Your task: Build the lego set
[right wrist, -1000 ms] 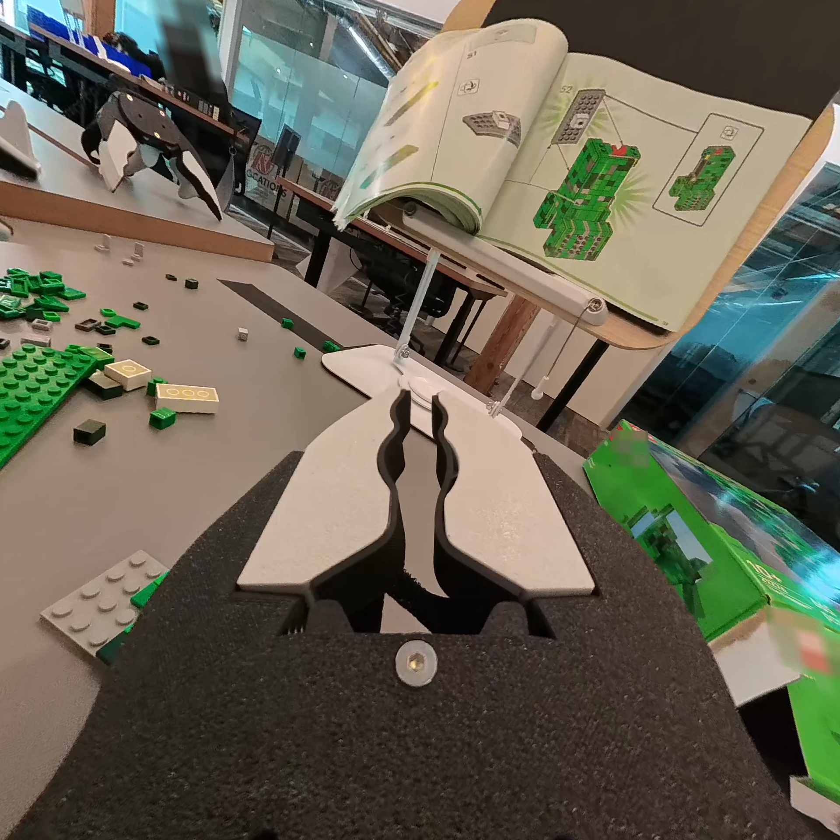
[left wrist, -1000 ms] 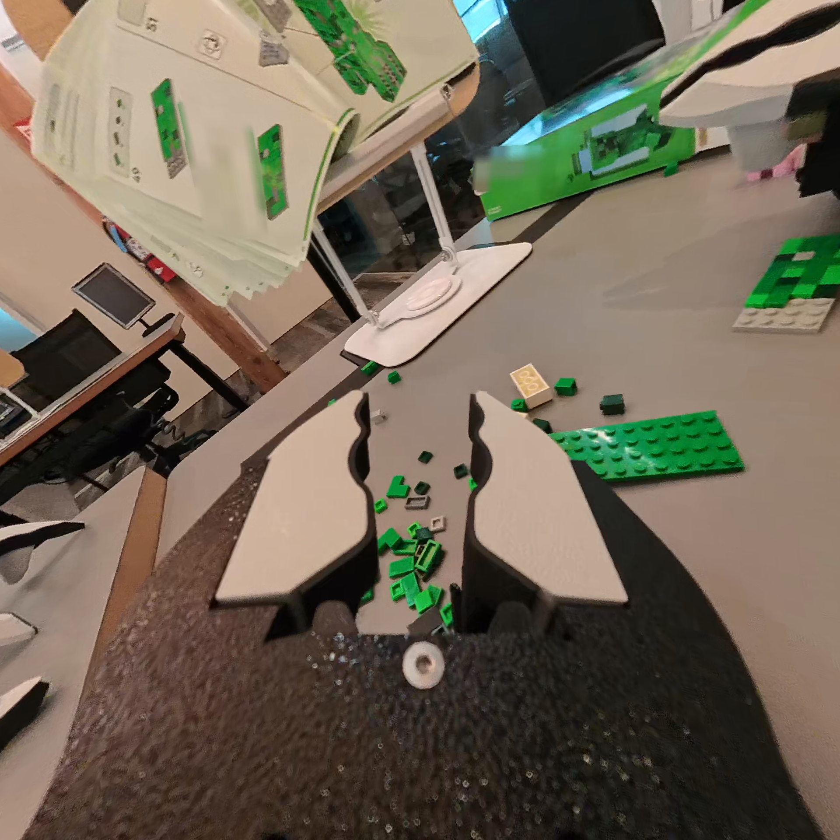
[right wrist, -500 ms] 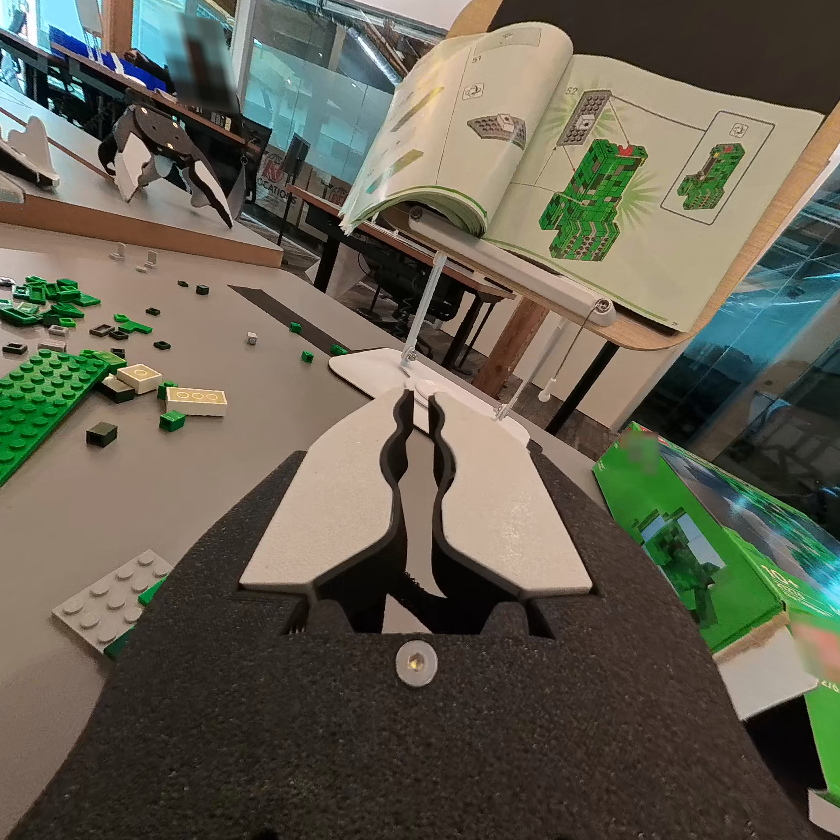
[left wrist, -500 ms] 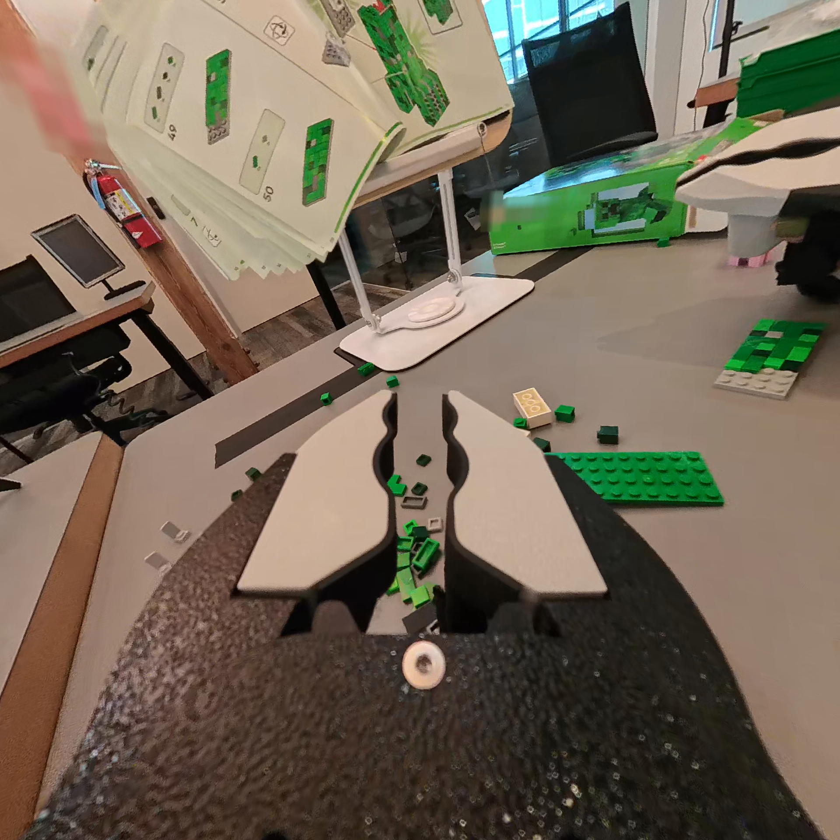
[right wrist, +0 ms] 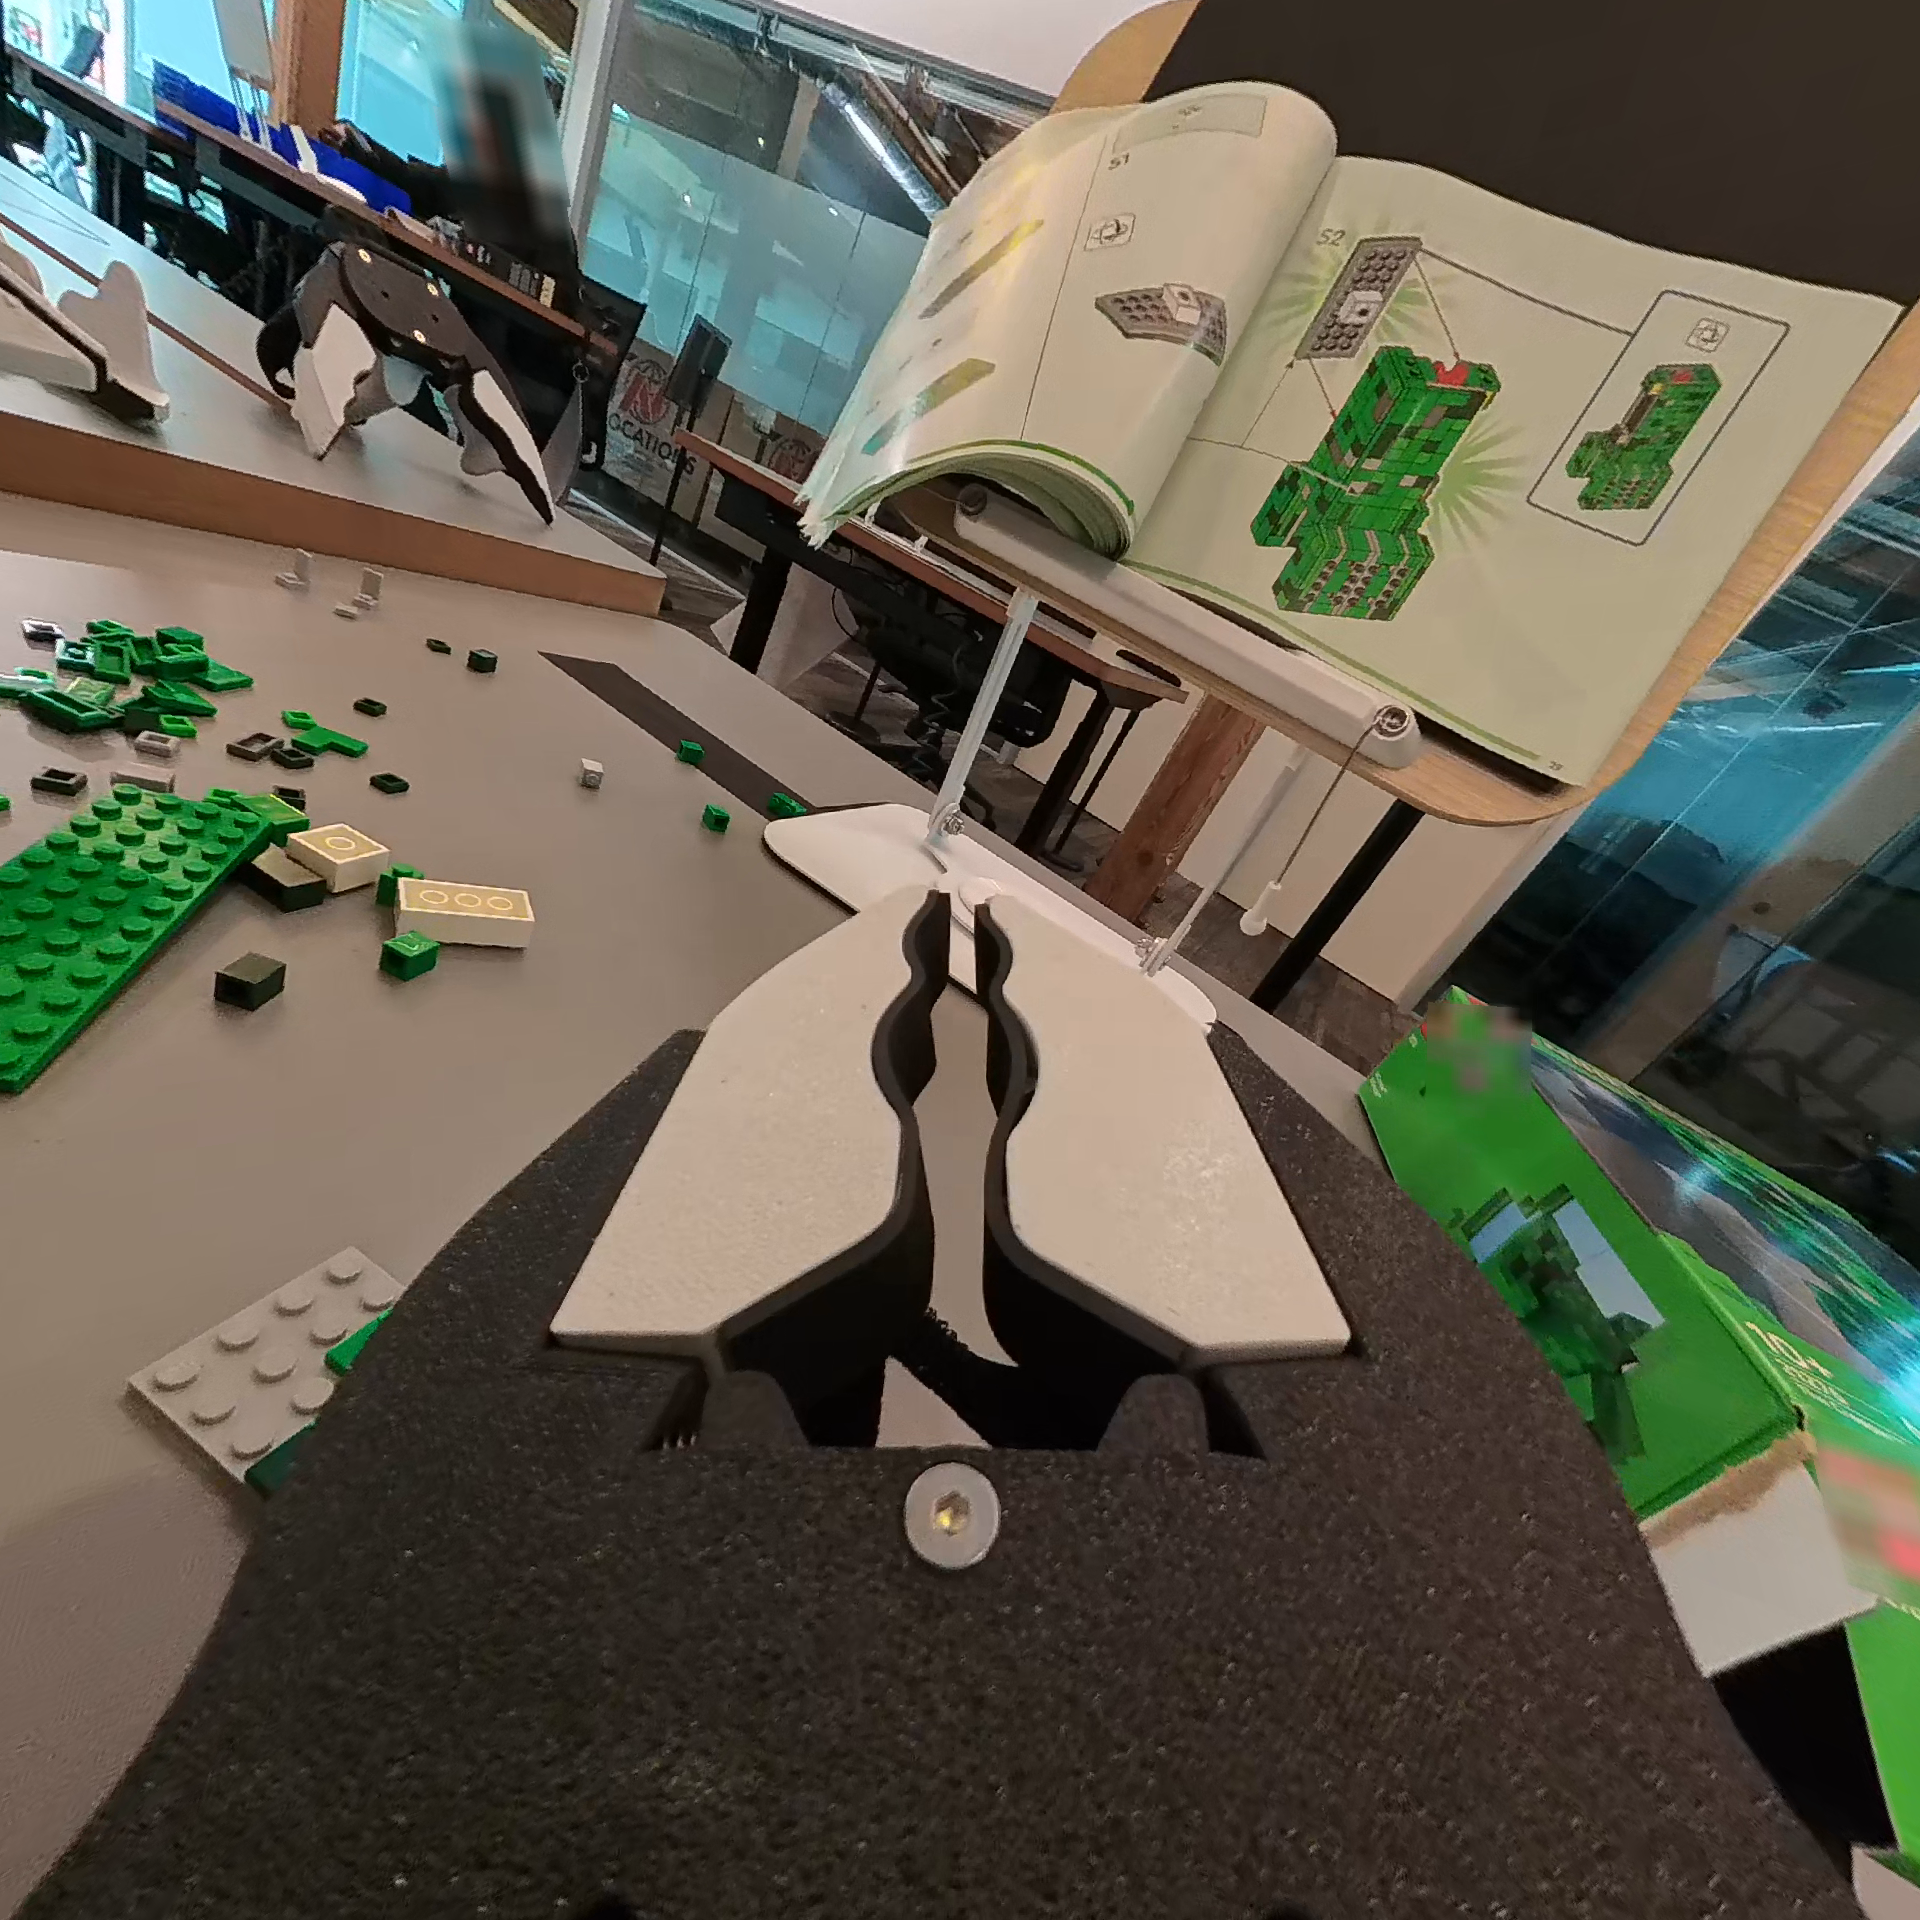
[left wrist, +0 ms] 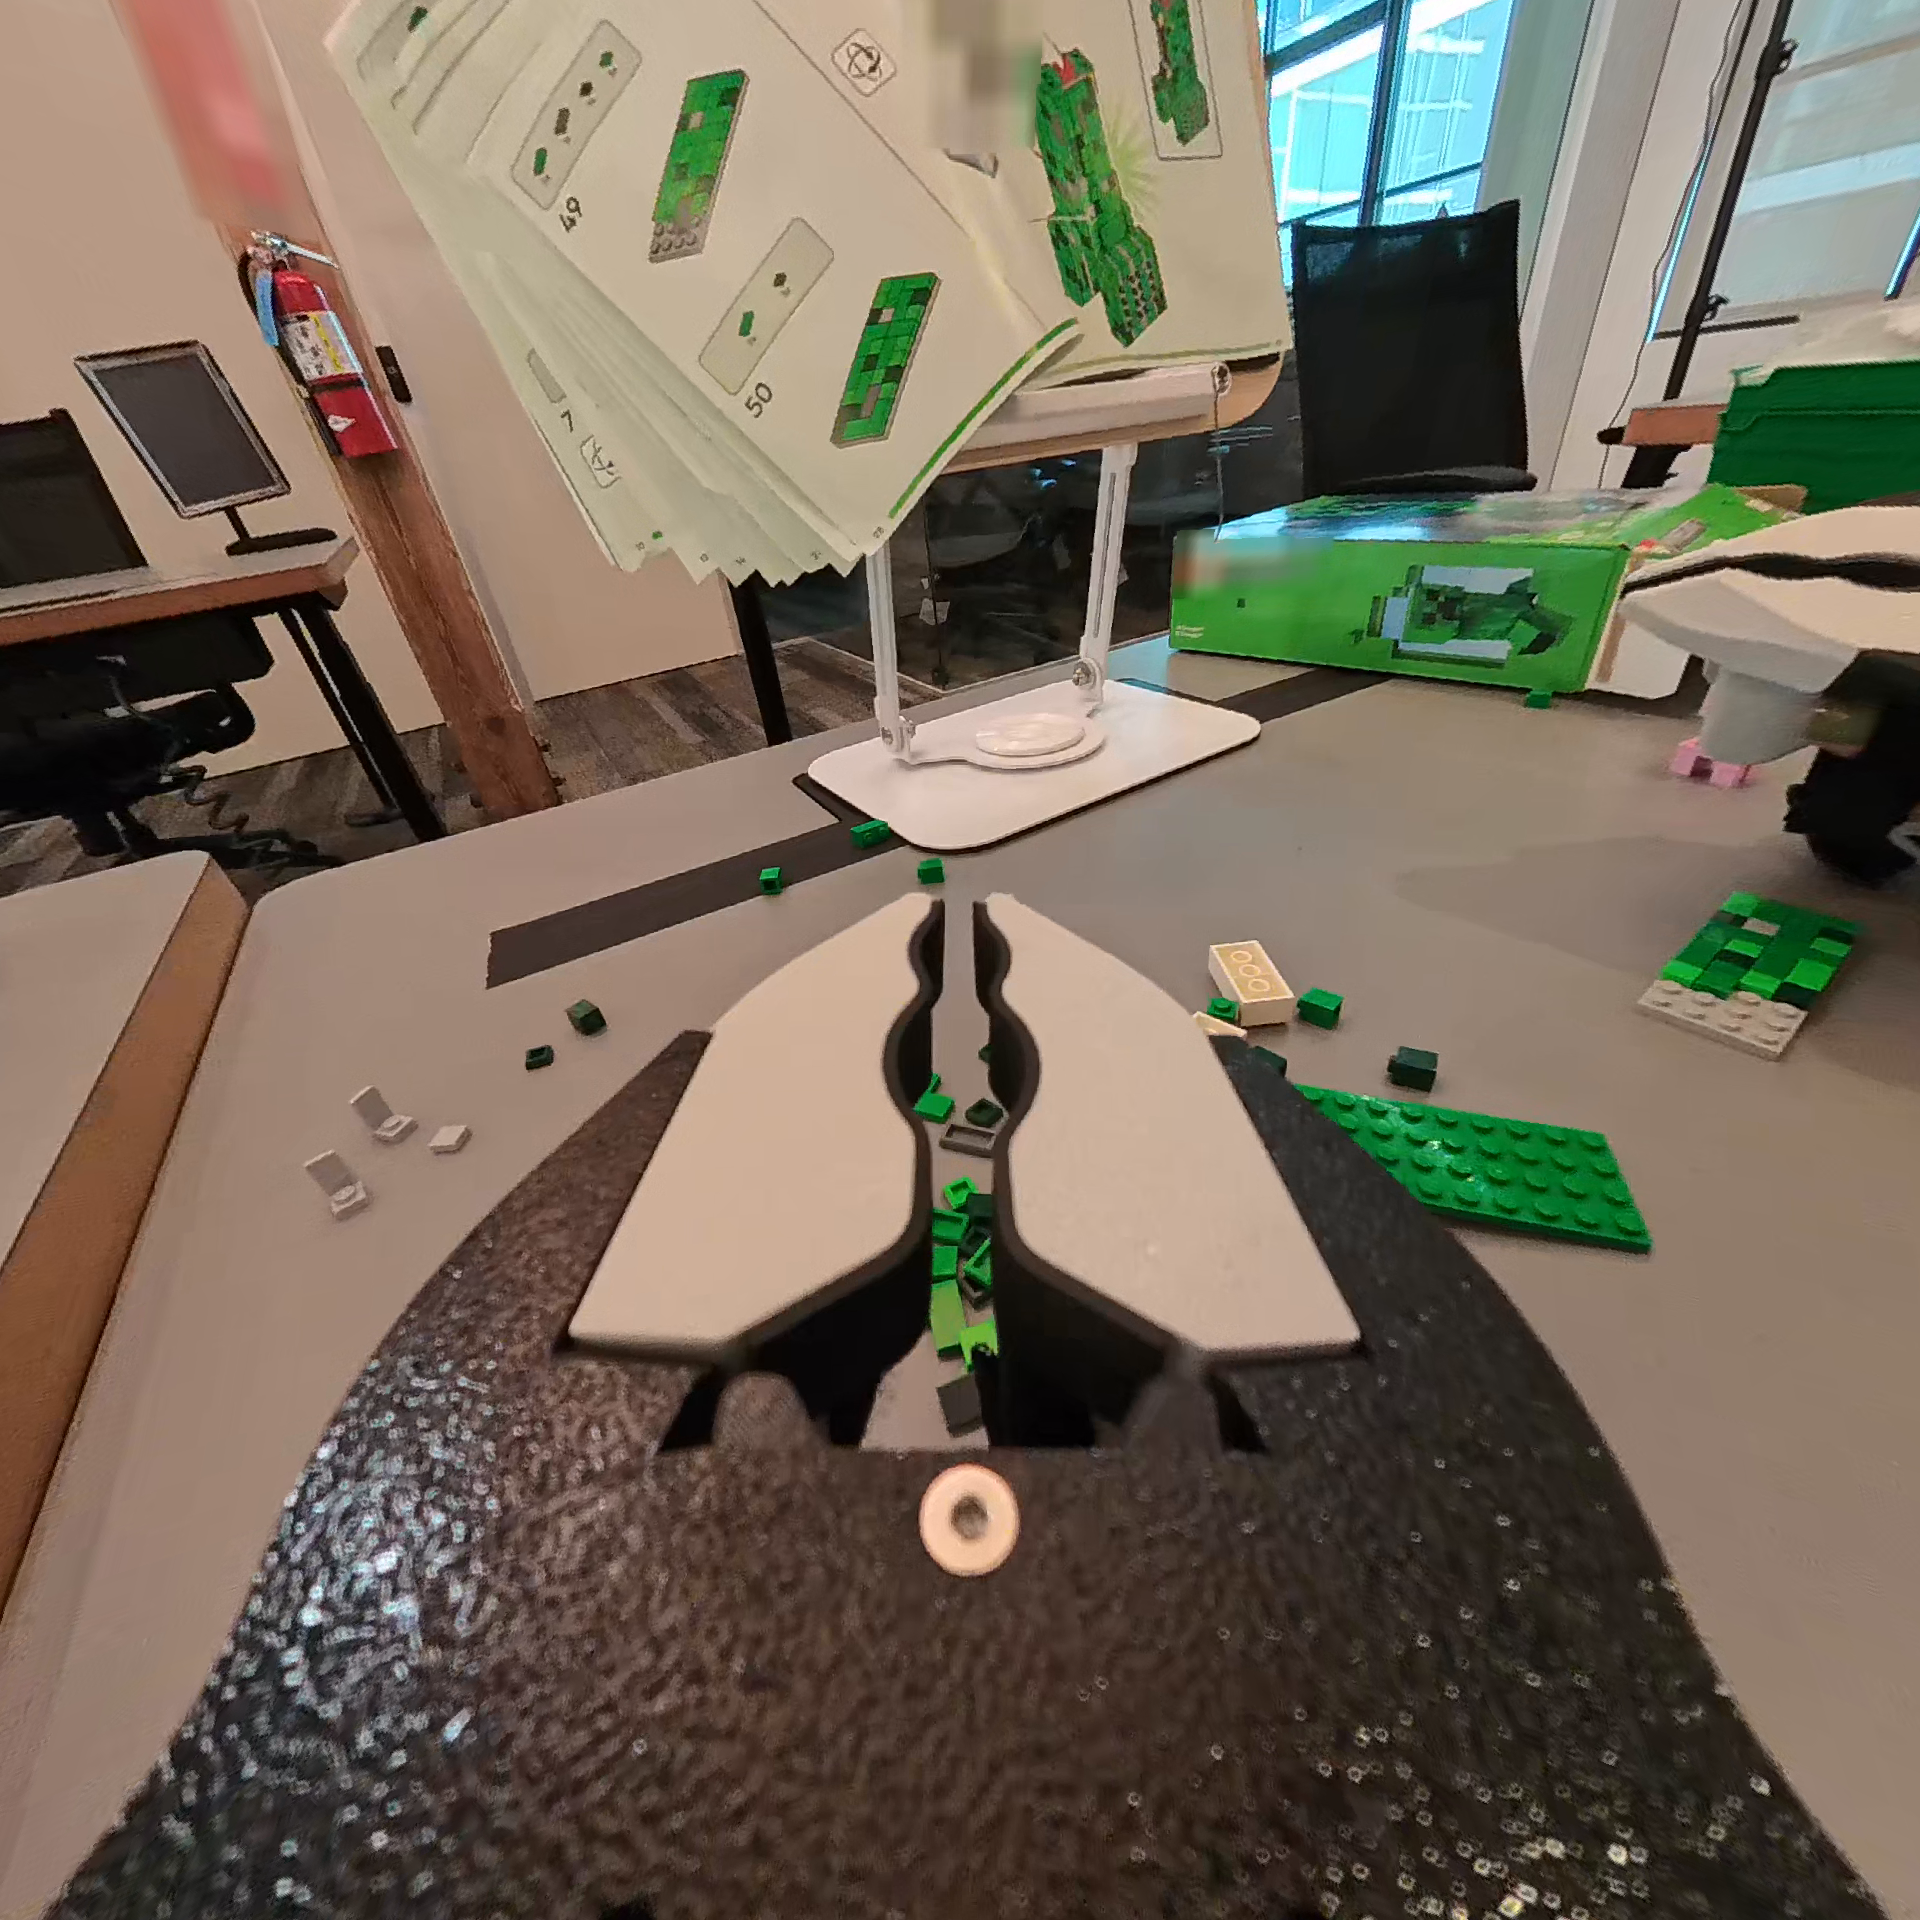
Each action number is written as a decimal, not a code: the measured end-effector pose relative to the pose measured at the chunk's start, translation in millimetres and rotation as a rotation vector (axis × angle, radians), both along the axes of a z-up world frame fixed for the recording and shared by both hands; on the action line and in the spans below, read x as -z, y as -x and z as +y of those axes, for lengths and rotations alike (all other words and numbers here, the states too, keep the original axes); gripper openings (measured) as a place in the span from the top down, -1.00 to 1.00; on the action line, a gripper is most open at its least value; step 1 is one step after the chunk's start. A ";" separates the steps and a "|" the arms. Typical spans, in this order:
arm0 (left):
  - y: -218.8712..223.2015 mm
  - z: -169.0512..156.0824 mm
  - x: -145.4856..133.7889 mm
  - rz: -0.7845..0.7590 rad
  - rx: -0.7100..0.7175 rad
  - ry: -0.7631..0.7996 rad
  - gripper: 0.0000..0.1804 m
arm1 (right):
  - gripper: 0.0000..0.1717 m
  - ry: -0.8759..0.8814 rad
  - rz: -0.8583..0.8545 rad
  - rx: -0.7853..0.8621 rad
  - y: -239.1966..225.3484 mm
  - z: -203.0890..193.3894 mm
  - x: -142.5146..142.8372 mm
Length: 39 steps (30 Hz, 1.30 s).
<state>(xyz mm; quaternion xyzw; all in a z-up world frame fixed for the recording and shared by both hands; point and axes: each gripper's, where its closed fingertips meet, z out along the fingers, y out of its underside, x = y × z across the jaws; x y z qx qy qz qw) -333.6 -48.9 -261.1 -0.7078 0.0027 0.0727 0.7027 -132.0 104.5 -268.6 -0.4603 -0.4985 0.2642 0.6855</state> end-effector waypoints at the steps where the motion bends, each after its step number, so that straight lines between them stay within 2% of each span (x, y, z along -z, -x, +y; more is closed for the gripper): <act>1: -0.6 0.3 0.1 0.001 0.001 0.002 0.95 | 0.96 0.004 0.003 0.001 -0.1 0.4 -0.2; 12: -4.0 -0.8 -0.7 0.005 0.014 -0.005 1.00 | 0.97 0.006 0.005 0.010 -1.2 2.2 -1.0; 15: -2.4 -1.5 -1.5 0.000 0.012 -0.012 1.00 | 0.96 -0.008 0.016 0.061 -5.4 8.0 -2.6; 26: 4.9 -9.4 -9.4 -0.046 -0.016 -0.083 1.00 | 0.97 -0.030 -0.009 0.089 -5.0 9.9 0.5; 39: 3.3 -6.7 -8.1 -0.036 -0.015 -0.068 1.00 | 0.98 -0.049 -0.031 0.100 -3.8 10.2 3.0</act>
